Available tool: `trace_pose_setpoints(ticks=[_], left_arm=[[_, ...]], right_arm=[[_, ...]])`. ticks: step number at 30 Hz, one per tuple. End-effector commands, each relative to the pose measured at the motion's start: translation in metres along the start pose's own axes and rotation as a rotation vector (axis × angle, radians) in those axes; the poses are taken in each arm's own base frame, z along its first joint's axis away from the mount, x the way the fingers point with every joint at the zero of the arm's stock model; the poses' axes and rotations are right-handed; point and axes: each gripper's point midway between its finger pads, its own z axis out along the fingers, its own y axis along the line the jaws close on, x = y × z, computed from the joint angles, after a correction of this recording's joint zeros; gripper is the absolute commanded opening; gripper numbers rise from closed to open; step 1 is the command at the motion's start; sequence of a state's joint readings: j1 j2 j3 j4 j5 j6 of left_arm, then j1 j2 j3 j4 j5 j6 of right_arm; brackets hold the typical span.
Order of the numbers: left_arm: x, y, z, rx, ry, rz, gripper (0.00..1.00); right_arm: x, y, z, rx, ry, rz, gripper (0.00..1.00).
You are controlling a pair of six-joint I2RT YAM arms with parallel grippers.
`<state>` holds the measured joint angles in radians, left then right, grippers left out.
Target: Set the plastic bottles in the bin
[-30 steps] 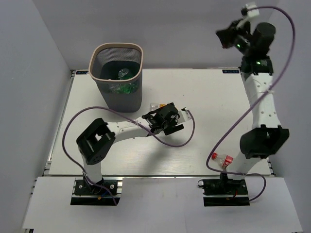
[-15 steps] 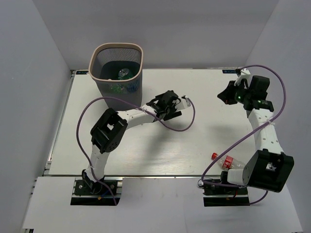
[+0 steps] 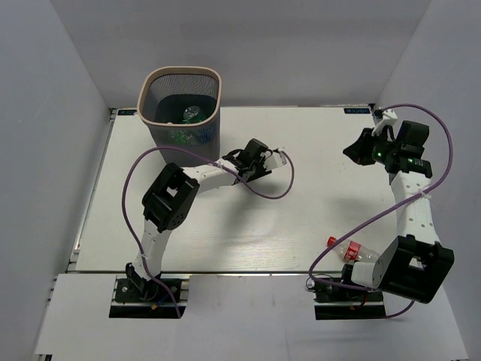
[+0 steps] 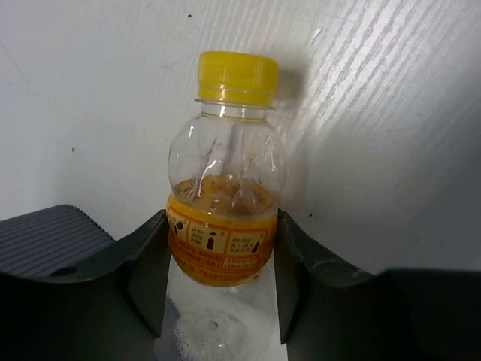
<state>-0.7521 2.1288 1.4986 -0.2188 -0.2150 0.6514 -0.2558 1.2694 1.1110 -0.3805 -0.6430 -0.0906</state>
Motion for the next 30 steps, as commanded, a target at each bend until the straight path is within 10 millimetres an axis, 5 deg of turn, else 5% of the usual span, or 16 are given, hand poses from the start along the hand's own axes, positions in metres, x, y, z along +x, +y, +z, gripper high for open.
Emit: trace_pose_setpoints(ticks=[1,4,6,9,13,18,21,22,23,27,28,30], left_arm=[[0.006,-0.025,0.001,0.125,-0.008,-0.033,0.48],[-0.009,-0.038,-0.011,0.229,-0.068,-0.069,0.35],[-0.029,-0.053,-0.026,0.297,-0.12,-0.083,0.3],[-0.062,-0.033,-0.054,0.296,-0.196,-0.153,0.27],[-0.142,0.04,-0.123,0.203,-0.439,-0.254,0.27],[-0.2,0.153,-0.21,-0.017,-0.66,-0.411,0.21],[-0.194,0.205,-0.243,-0.152,-0.704,-0.546,0.21],[-0.194,0.221,-0.256,-0.191,-0.744,-0.616,0.21],[-0.181,0.248,-0.278,-0.279,-0.765,-0.674,0.22],[-0.122,0.296,-0.297,-0.489,-0.701,-0.856,0.22],[-0.106,0.303,-0.299,-0.528,-0.674,-0.9,0.23],[-0.073,0.31,-0.294,-0.571,-0.618,-0.934,0.25]], right_arm=[[0.005,0.006,-0.005,-0.031,0.006,0.003,0.16],[0.013,0.005,-0.006,-0.031,0.021,0.0,0.18],[0.025,0.006,-0.005,-0.052,0.047,-0.027,0.3],[0.053,0.004,-0.004,-0.082,0.13,-0.083,0.67],[0.105,0.002,-0.009,-0.179,0.314,-0.162,0.74],[0.122,-0.003,-0.019,-0.205,0.39,-0.204,0.74],[0.124,-0.01,-0.022,-0.175,0.389,-0.233,0.69],[0.129,-0.009,-0.025,-0.179,0.397,-0.247,0.56],[0.131,-0.009,-0.026,-0.182,0.399,-0.256,0.49],[0.146,0.003,-0.033,-0.242,0.432,-0.244,0.06],[0.15,0.007,-0.036,-0.262,0.445,-0.247,0.0],[0.151,0.008,-0.038,-0.271,0.452,-0.264,0.05]])
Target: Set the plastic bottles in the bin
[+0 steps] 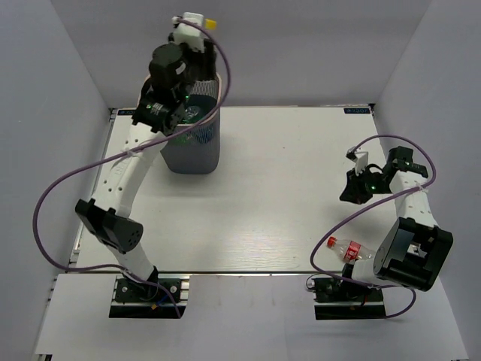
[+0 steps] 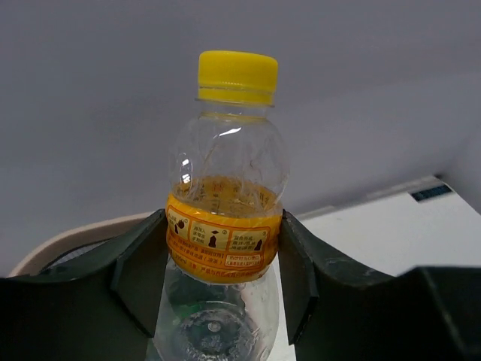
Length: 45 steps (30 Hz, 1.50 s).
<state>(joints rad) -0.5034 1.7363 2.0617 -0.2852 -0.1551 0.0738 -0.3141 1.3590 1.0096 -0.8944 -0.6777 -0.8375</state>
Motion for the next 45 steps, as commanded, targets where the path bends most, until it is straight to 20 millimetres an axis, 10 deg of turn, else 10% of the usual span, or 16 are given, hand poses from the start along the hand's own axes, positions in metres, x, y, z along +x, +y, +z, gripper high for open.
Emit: trace_pose_setpoints(ticks=[1,4,8,10,14,19,23,26,39,45], left_arm=[[0.027,0.049,-0.012,-0.179,0.07,-0.068,0.26],[0.05,0.076,-0.012,-0.251,0.152,-0.066,0.45],[0.066,0.091,-0.017,-0.284,0.23,-0.076,1.0],[0.06,0.098,-0.022,-0.304,0.218,-0.077,1.0],[0.032,0.094,-0.029,-0.233,0.154,-0.034,1.0],[0.0,-0.021,-0.042,0.409,0.035,-0.012,1.0],[0.036,-0.108,-0.08,0.816,0.101,-0.181,1.0],[0.069,-0.139,-0.107,0.891,0.157,-0.251,1.0],[0.179,-0.178,-0.189,0.9,0.423,-0.29,1.0],[0.226,-0.179,-0.222,0.866,0.557,-0.297,1.0]], right_arm=[[0.007,0.014,-0.005,-0.047,0.016,-0.077,0.13],[0.01,0.021,-0.012,-0.081,0.051,-0.104,0.5],[0.009,0.023,-0.018,-0.105,0.08,-0.158,0.73],[0.008,0.025,-0.023,-0.113,0.089,-0.187,0.9],[0.018,0.035,-0.029,-0.157,0.139,-0.273,0.9],[0.058,0.041,-0.034,-0.184,0.274,-0.45,0.89],[0.105,0.057,-0.031,-0.239,0.381,-0.538,0.89],[0.125,0.066,-0.03,-0.274,0.432,-0.534,0.87],[0.178,0.045,-0.006,-0.108,0.576,-0.493,0.82],[0.174,0.044,0.0,-0.098,0.545,-0.471,0.49]])
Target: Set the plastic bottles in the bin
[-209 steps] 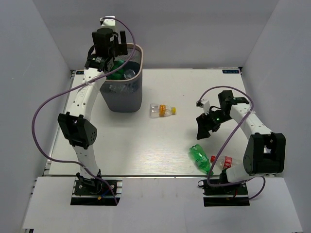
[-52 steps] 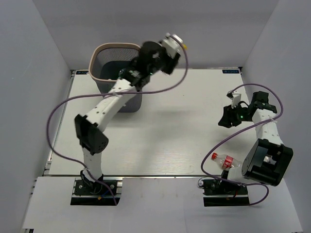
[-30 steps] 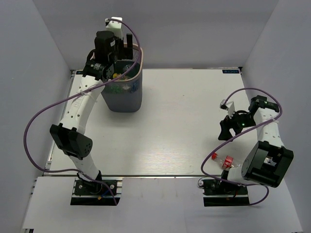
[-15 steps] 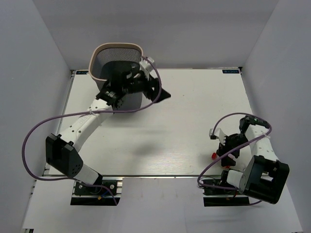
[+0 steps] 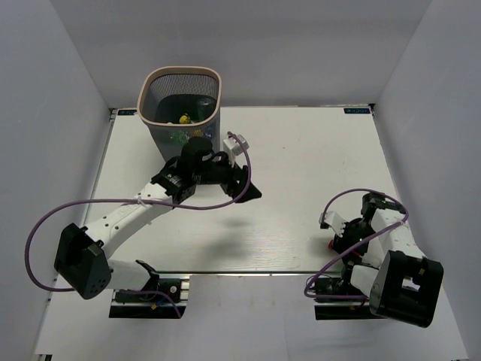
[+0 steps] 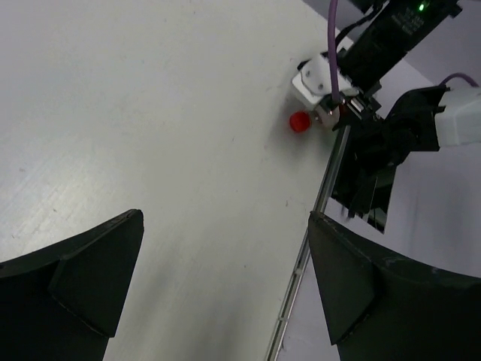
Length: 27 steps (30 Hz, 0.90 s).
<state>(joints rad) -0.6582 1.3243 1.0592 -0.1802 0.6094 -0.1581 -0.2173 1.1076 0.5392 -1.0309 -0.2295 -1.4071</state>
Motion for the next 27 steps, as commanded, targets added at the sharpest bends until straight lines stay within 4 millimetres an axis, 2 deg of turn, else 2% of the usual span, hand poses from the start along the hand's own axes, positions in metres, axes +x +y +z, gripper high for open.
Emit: trace_pose_setpoints(ticks=[1,2,3,4,5,6,7,8,9,10,11,12,13,14,15,16,17,18,20,21,22,23,24,25,26,27], left_arm=[[0.018,-0.006,-0.009,-0.021,0.022,-0.016,1.0],[0.029,-0.006,-0.014,-0.035,0.038,-0.036,1.0],[0.038,-0.01,-0.014,-0.029,0.056,-0.053,1.0],[0.043,-0.011,-0.016,-0.029,0.061,-0.056,1.0],[0.059,-0.012,-0.017,-0.034,0.086,-0.079,1.0],[0.065,-0.014,-0.021,-0.036,0.094,-0.098,1.0],[0.073,-0.017,-0.021,-0.029,0.107,-0.099,1.0],[0.092,-0.015,-0.023,-0.036,0.138,-0.136,1.0],[0.097,-0.016,-0.024,-0.038,0.137,-0.157,1.0],[0.114,-0.017,-0.025,-0.035,0.158,-0.177,1.0],[0.122,-0.016,-0.024,-0.038,0.166,-0.193,1.0],[0.123,-0.019,-0.023,-0.029,0.157,-0.202,1.0],[0.134,-0.018,-0.024,-0.033,0.172,-0.221,1.0],[0.139,-0.02,-0.023,-0.028,0.184,-0.222,1.0],[0.137,-0.019,-0.023,-0.038,0.174,-0.229,1.0],[0.139,-0.02,-0.024,-0.039,0.174,-0.238,1.0],[0.139,-0.02,-0.023,-0.043,0.176,-0.233,1.0],[0.143,-0.017,-0.023,-0.059,0.181,-0.237,1.0],[0.144,-0.018,-0.023,-0.063,0.182,-0.241,1.0],[0.142,-0.018,-0.023,-0.07,0.173,-0.236,1.0],[0.147,-0.02,-0.023,-0.065,0.186,-0.237,1.0],[0.147,-0.019,-0.023,-0.075,0.184,-0.247,1.0],[0.153,-0.018,-0.024,-0.079,0.193,-0.265,1.0],[0.156,-0.021,-0.024,-0.07,0.193,-0.258,1.0],[0.155,-0.02,-0.024,-0.08,0.19,-0.271,1.0],[0.162,-0.02,-0.024,-0.085,0.201,-0.29,1.0]], right_arm=[[-0.004,-0.012,-0.004,0.035,-0.008,0.002,0.43],[-0.01,-0.013,-0.005,0.024,-0.037,0.01,0.36],[-0.022,-0.017,-0.015,0.022,-0.082,0.01,0.22],[-0.035,-0.031,-0.029,0.054,-0.116,-0.003,0.17],[-0.043,-0.034,-0.036,0.053,-0.147,0.0,0.12],[-0.071,-0.049,-0.055,0.08,-0.252,-0.014,0.04],[-0.091,-0.068,-0.076,0.124,-0.302,-0.034,0.02],[-0.118,-0.086,-0.102,0.178,-0.394,-0.068,0.02],[-0.14,-0.094,-0.104,0.14,-0.475,-0.059,0.0],[-0.179,-0.115,-0.146,0.218,-0.587,-0.118,0.0],[-0.2,-0.116,-0.154,0.207,-0.637,-0.141,0.0],[-0.225,-0.13,-0.162,0.184,-0.727,-0.1,0.0],[-0.263,-0.127,-0.186,0.199,-0.787,-0.189,0.0],[-0.277,-0.129,-0.196,0.193,-0.839,-0.193,0.0],[-0.299,-0.116,-0.198,0.108,-0.886,-0.12,0.02],[-0.332,-0.132,-0.226,0.222,-0.985,-0.246,0.04],[-0.361,-0.114,-0.229,0.192,-1.026,-0.311,0.04],[-0.383,-0.114,-0.25,0.205,-1.109,-0.293,0.04],[-0.437,-0.1,-0.285,0.26,-1.258,-0.423,0.04],[-0.459,-0.09,-0.303,0.272,-1.307,-0.459,0.04],[-0.476,-0.106,-0.287,0.233,-1.308,-0.397,0.04],[-0.503,-0.086,-0.343,0.269,-1.427,-0.48,0.04],[-0.516,-0.081,-0.351,0.263,-1.457,-0.482,0.04],[-0.535,-0.099,-0.327,0.207,-1.449,-0.402,0.04],[-0.547,-0.091,-0.358,0.245,-1.517,-0.459,0.04],[-0.56,-0.071,-0.385,0.258,-1.576,-0.506,0.04]])
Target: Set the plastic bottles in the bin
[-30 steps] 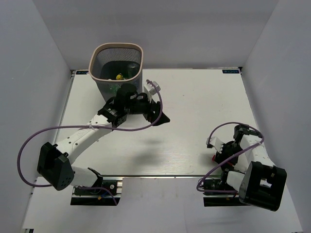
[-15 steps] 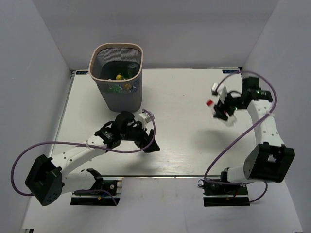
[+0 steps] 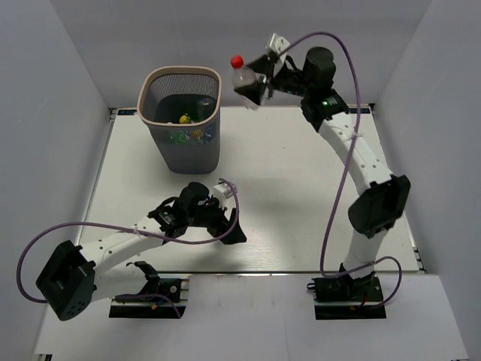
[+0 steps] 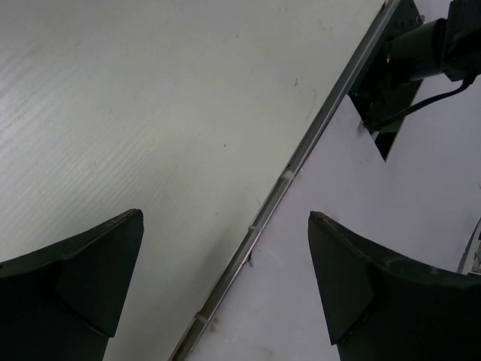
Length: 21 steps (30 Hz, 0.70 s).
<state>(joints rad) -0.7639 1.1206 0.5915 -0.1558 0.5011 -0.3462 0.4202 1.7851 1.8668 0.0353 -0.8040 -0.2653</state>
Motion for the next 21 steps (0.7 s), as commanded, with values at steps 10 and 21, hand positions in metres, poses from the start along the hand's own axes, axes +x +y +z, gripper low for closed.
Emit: trace_pose_setpoints(ticks=[10,21], left_arm=[[0.014,0.0,0.003,-0.01,-0.004,-0.04,1.0],[0.008,0.0,0.016,0.004,0.009,-0.038,1.0]], right_arm=[[-0.108,0.007,0.074,0.046,-0.522,-0.034,0.04],[-0.059,-0.004,0.138,0.081,-0.553,0.054,0.72]])
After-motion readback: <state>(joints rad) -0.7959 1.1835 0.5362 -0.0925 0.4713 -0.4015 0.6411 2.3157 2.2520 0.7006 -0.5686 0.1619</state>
